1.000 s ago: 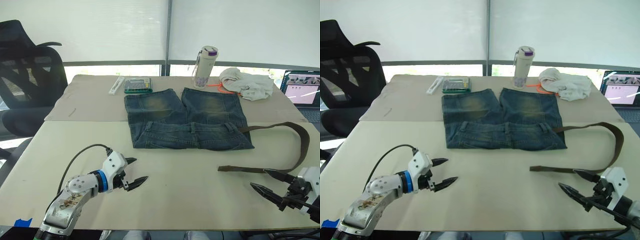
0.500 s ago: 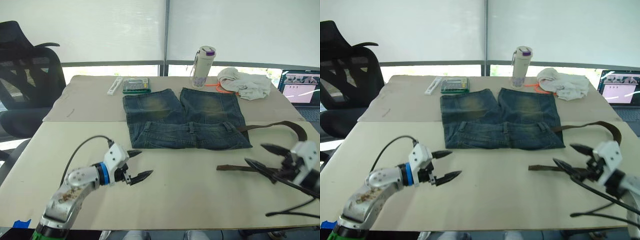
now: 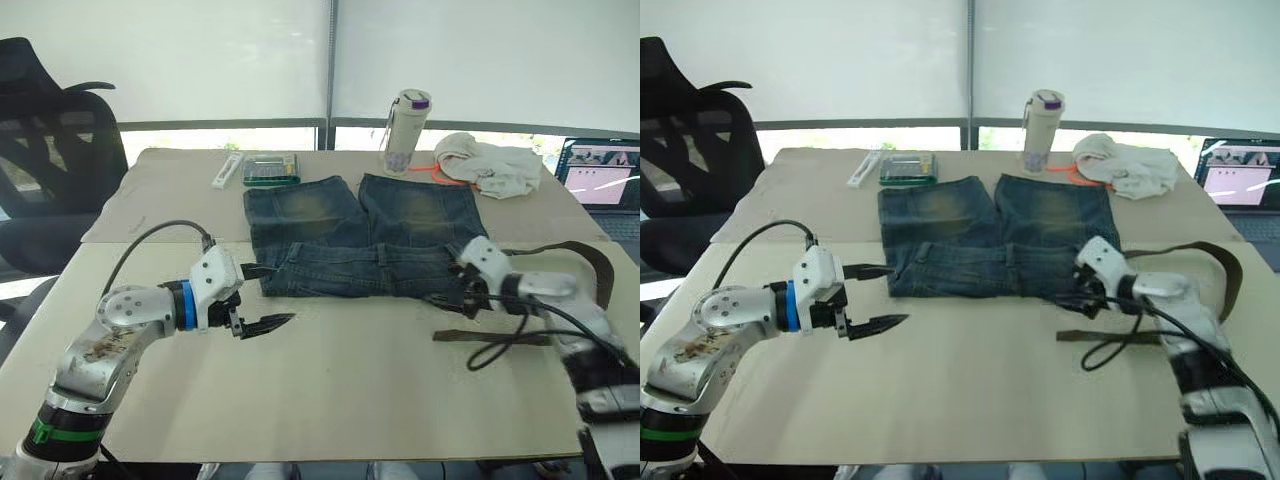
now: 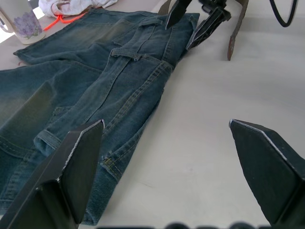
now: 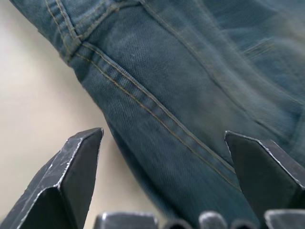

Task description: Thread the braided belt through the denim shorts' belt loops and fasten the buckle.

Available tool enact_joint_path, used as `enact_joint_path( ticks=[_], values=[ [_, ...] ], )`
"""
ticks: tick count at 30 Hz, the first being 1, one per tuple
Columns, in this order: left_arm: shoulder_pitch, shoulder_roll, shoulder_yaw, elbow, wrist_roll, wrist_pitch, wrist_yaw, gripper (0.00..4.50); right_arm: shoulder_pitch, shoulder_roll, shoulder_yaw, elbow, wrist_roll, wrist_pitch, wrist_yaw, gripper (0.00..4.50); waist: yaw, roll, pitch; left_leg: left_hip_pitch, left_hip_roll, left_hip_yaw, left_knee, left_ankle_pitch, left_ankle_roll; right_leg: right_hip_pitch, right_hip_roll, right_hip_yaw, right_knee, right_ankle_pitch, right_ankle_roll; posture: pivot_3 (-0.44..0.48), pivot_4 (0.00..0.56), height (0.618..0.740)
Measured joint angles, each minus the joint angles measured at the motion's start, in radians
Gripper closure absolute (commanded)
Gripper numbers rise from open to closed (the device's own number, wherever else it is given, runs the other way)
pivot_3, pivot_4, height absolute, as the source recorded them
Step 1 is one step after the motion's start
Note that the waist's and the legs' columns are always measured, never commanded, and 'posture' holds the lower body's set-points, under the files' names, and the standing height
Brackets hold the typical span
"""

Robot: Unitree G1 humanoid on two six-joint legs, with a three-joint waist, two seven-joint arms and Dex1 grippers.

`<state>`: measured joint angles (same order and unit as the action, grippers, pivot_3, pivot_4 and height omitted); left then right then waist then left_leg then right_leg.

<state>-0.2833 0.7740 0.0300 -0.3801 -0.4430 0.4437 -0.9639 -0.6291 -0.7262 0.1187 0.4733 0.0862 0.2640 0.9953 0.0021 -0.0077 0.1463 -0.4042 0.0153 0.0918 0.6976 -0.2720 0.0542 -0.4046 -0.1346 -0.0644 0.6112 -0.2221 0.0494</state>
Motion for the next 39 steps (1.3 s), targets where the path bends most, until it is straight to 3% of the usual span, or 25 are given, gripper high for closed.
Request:
enact_joint_path(
  ticks=[8, 11, 15, 21, 28, 30, 37, 39],
  values=[
    [0.005, 0.024, 0.029, 0.002, 0.000, 0.000, 0.002, 0.00, -0.079, 0.016, 0.026, 0.146, -0.046, -0.064, 0.040, 3.64, 0.002, 0.000, 0.000, -0.001, 0.001, -0.001, 0.000, 0.000, 0.000, 0.001, 0.001, 0.000, 0.000, 0.000, 0.000, 0.000, 0.150, 0.737],
    [0.005, 0.024, 0.029, -0.002, -0.001, 0.012, 0.003, 0.00, -0.075, 0.011, 0.026, 0.134, -0.045, -0.074, 0.058, 4.49, 0.002, 0.000, 0.000, -0.001, 0.001, -0.001, 0.000, 0.000, 0.000, 0.000, 0.001, 0.000, 0.001, 0.000, 0.000, 0.000, 0.150, 0.737],
    [0.004, 0.024, 0.025, -0.022, -0.010, 0.023, 0.002, 0.00, -0.004, -0.046, 0.024, 0.019, -0.032, -0.051, 0.119, 4.49, 0.010, 0.000, 0.000, -0.001, 0.001, -0.002, -0.001, 0.000, 0.000, 0.000, 0.001, -0.001, 0.001, 0.000, 0.000, 0.000, 0.150, 0.737],
    [0.001, 0.024, 0.004, -0.050, -0.016, 0.047, -0.001, 0.00, 0.248, -0.202, -0.031, -0.325, 0.058, 0.099, 0.222, 4.49, 0.019, 0.000, 0.000, -0.002, 0.001, -0.003, 0.000, 0.000, 0.000, 0.001, 0.001, -0.001, 0.000, 0.000, 0.000, 0.000, 0.150, 0.737],
    [-0.005, 0.025, -0.015, -0.064, -0.030, 0.058, -0.011, 0.00, 0.396, -0.238, -0.102, -0.532, 0.121, 0.203, 0.199, 4.49, 0.011, 0.000, 0.000, 0.000, 0.001, -0.003, 0.000, 0.000, 0.000, 0.000, 0.001, 0.000, 0.000, 0.000, 0.000, 0.000, 0.150, 0.737],
    [-0.014, 0.025, -0.022, -0.065, -0.030, 0.059, -0.012, 0.00, 0.405, -0.236, -0.126, -0.558, 0.126, 0.203, 0.170, 3.64, 0.010, 0.000, 0.000, -0.001, 0.001, -0.003, 0.000, 0.000, 0.000, 0.000, 0.001, 0.000, 0.000, 0.000, 0.000, 0.000, 0.150, 0.737],
    [-0.028, 0.027, -0.040, -0.068, -0.034, 0.062, -0.035, 0.00, 0.455, -0.291, -0.283, -0.662, 0.254, 0.264, 0.203, 1.31, 0.017, 0.000, 0.000, -0.001, 0.001, -0.003, 0.001, 0.000, 0.000, 0.001, 0.001, 0.001, 0.000, 0.000, 0.000, 0.000, 0.150, 0.737],
    [-0.032, 0.031, -0.048, -0.079, -0.035, 0.063, -0.044, 0.00, 0.506, -0.352, -0.353, -0.677, 0.297, 0.292, 0.252, 1.31, 0.023, 0.000, 0.000, -0.001, 0.001, -0.003, 0.001, -0.001, 0.001, 0.001, 0.001, 0.001, -0.001, 0.000, 0.000, 0.000, 0.150, 0.737]
  ],
)
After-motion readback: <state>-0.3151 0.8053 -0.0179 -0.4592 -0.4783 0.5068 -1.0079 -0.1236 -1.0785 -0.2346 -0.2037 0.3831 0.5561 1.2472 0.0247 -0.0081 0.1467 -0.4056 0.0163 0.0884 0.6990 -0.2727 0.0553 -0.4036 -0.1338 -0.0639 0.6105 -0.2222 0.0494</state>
